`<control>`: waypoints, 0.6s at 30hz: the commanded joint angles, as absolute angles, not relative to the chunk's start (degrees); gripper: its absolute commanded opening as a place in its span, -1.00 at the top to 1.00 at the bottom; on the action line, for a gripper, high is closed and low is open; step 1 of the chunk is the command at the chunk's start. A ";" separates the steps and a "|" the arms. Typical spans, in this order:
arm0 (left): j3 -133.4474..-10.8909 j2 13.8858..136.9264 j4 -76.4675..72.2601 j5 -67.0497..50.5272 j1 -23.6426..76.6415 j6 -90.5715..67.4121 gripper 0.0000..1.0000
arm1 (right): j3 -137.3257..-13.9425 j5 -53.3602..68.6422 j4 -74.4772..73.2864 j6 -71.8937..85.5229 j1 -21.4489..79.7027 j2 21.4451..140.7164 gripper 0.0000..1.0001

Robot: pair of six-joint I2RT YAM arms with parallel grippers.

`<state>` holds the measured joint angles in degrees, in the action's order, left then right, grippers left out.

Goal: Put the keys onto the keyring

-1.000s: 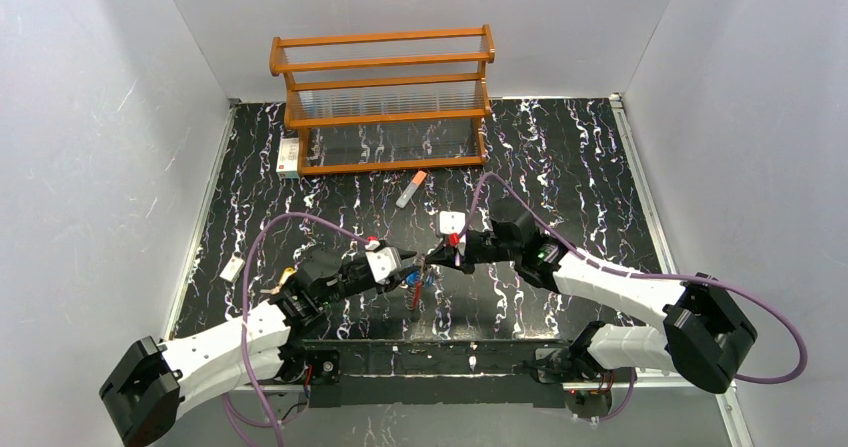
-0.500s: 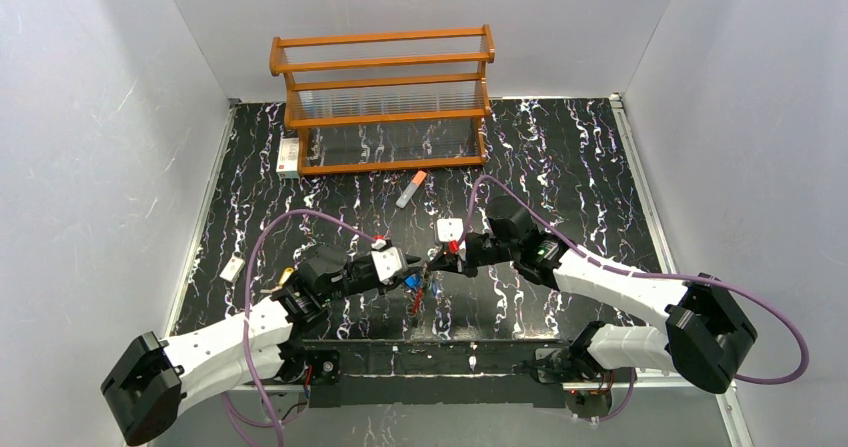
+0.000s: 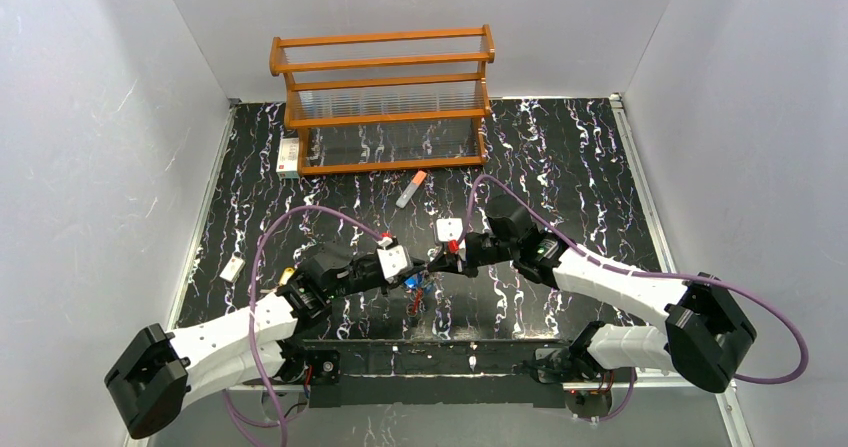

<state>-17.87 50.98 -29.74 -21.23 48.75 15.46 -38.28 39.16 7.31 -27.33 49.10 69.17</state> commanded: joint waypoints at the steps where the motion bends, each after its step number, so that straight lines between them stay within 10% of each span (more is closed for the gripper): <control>1: -20.37 51.10 -29.53 -21.25 48.78 16.00 0.92 | -41.57 41.68 8.77 -27.86 49.21 69.32 0.97; 6: -20.46 50.42 -29.03 -20.31 48.78 14.99 1.00 | -40.42 38.45 11.95 -25.49 49.26 68.25 0.97; 13: -20.50 48.70 -29.85 -16.45 48.79 11.24 1.00 | -37.40 29.63 19.32 -20.26 49.17 64.00 -0.36; 18: -23.26 49.74 -30.59 -9.12 48.66 5.75 1.00 | -36.75 24.44 22.46 -15.61 49.21 62.24 -0.79</control>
<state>-18.94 50.17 -28.21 -15.77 48.86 10.59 -37.17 29.93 16.16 -20.34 48.93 63.94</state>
